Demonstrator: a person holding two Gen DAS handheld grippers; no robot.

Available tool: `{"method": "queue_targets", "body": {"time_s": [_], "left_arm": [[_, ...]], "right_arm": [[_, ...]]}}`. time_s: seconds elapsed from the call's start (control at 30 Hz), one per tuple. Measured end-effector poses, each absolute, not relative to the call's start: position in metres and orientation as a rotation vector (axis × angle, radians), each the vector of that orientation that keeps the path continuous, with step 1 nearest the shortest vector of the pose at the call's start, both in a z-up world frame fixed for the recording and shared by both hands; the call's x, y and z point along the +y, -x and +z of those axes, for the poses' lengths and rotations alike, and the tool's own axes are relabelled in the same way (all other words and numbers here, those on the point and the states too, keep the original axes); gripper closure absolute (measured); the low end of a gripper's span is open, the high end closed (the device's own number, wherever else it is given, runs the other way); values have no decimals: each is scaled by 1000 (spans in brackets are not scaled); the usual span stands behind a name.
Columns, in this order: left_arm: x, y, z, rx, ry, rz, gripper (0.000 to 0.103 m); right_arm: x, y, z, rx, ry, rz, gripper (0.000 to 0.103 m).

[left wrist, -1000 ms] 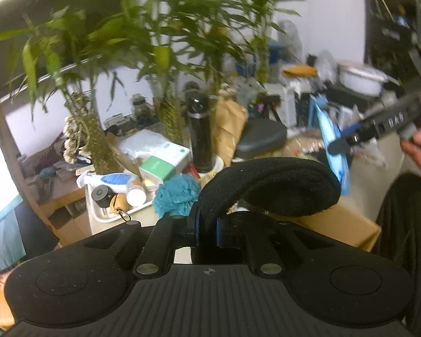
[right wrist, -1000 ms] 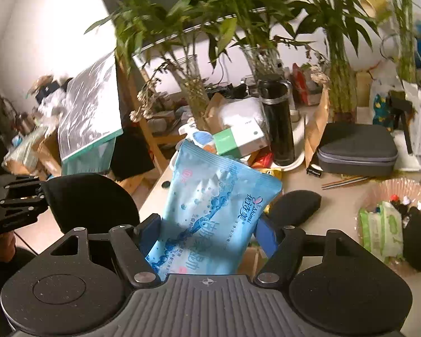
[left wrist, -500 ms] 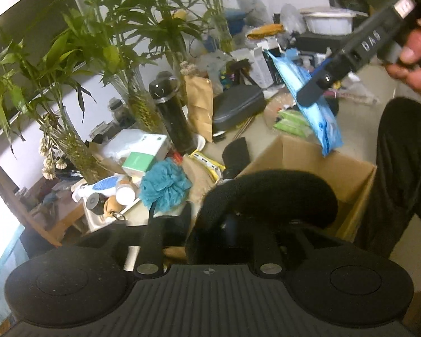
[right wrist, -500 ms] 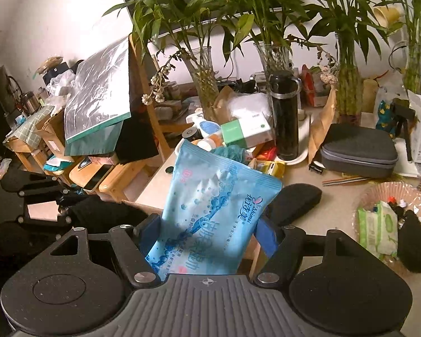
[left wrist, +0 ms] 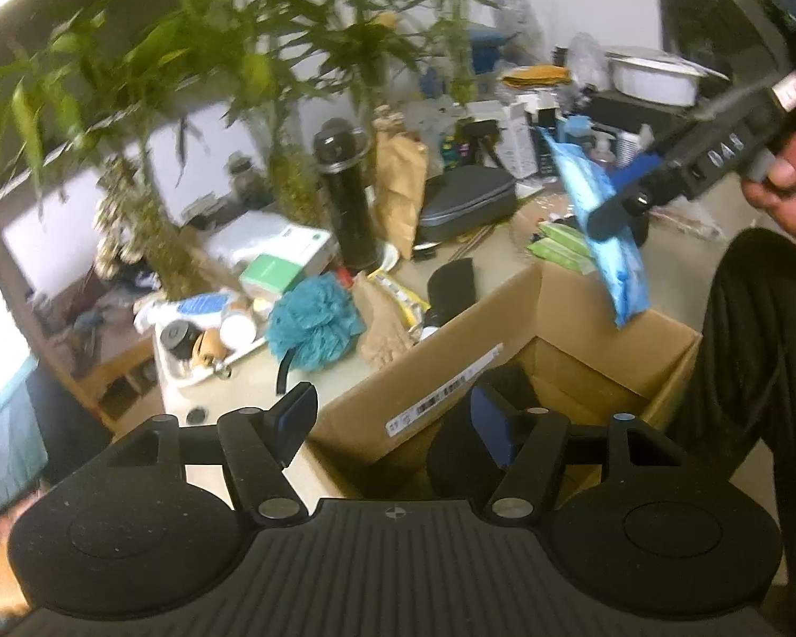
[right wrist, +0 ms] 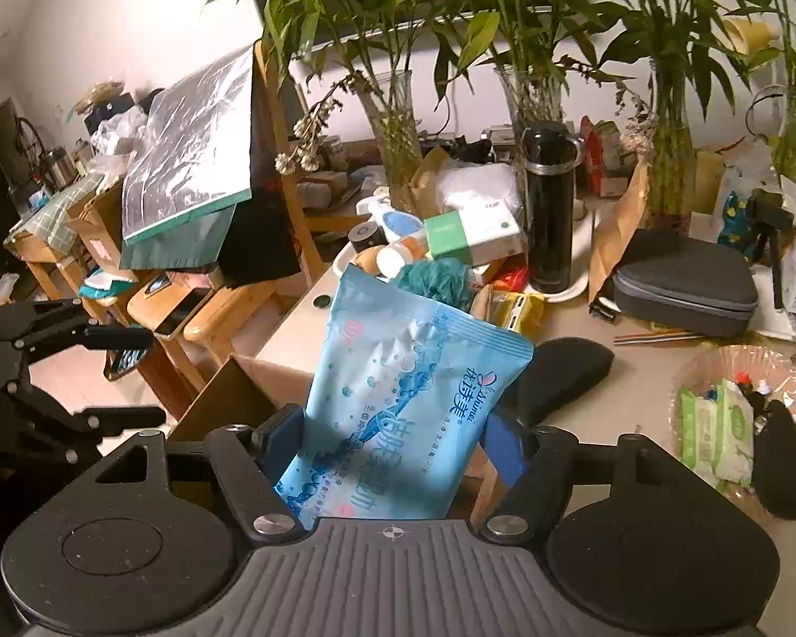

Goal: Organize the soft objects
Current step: 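Open the left tool over the box while the right tool drops the wipes inside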

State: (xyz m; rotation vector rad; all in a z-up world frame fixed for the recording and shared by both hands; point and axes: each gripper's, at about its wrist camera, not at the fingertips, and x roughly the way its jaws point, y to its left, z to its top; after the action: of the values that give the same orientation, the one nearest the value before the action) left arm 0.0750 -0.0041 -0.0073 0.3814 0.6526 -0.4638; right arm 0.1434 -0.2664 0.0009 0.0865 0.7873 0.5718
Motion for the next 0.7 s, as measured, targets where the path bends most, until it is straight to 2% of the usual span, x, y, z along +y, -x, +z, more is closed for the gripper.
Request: {"method": "queue_targets", "body": {"time_s": [0.37, 0.5, 0.7], "left_arm": [[22, -81, -12, 731, -186, -385, 39], [28, -84, -12, 742, -133, -359, 39], [37, -86, -12, 757, -78, -325, 39]], "right_arm": [[-233, -147, -14, 922, 61, 588, 27], [-221, -145, -21, 950, 95, 604, 9], [-217, -139, -23, 929, 101, 612, 0]]}}
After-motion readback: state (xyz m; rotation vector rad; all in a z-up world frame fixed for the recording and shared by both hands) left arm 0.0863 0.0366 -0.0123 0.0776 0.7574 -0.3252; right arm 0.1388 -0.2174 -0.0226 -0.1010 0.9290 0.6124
